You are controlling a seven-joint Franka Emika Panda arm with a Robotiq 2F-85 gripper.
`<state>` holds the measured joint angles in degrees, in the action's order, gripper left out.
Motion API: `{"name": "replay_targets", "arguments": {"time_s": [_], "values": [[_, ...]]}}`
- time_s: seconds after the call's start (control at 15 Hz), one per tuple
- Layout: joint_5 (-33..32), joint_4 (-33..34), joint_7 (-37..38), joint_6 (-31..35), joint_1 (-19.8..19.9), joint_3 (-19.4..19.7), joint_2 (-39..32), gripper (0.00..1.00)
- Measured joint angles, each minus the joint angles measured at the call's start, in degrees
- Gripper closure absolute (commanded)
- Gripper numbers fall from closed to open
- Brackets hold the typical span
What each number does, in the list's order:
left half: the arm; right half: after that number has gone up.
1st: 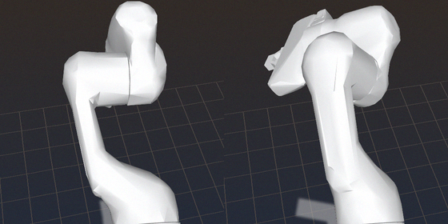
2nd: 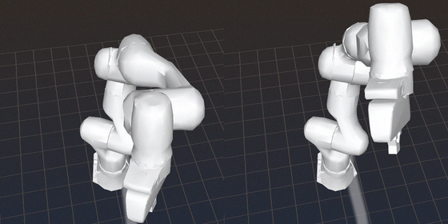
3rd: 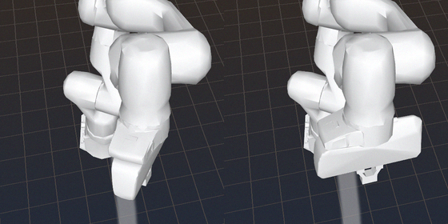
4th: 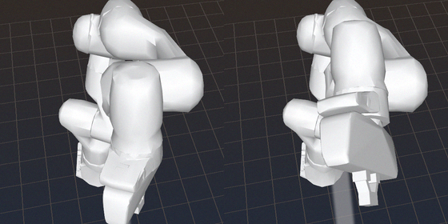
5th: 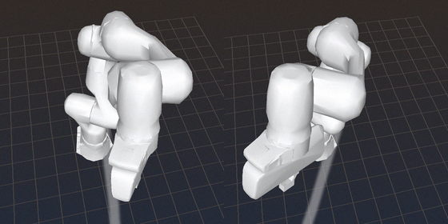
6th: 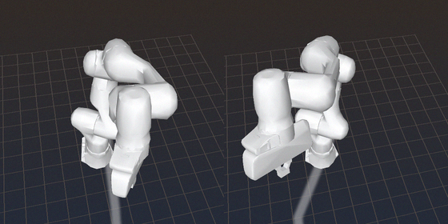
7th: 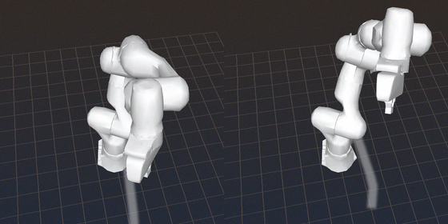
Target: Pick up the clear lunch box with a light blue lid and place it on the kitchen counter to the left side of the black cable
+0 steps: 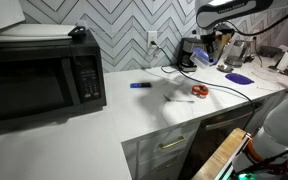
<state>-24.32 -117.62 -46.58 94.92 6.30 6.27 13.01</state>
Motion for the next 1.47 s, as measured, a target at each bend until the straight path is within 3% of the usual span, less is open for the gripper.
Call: {"name": "replay_targets", "arguments": {"time_s": [0.6,0.73,1.2,1.27,1.47], "values": [[-0.86,-3.53,-9.11,0.03,-10.41,-8.15,4.54,0.98],[-3.30,-4.43,-9.83,0.04,-12.06,-10.10,3.93,0.92],[-5.39,-4.72,-10.28,0.06,-12.91,-11.07,2.71,0.92],[-5.41,-4.72,-10.30,0.06,-12.91,-11.07,2.71,0.98],[-5.42,-4.39,-10.29,0.06,-13.04,-11.22,2.25,0.98]]}}
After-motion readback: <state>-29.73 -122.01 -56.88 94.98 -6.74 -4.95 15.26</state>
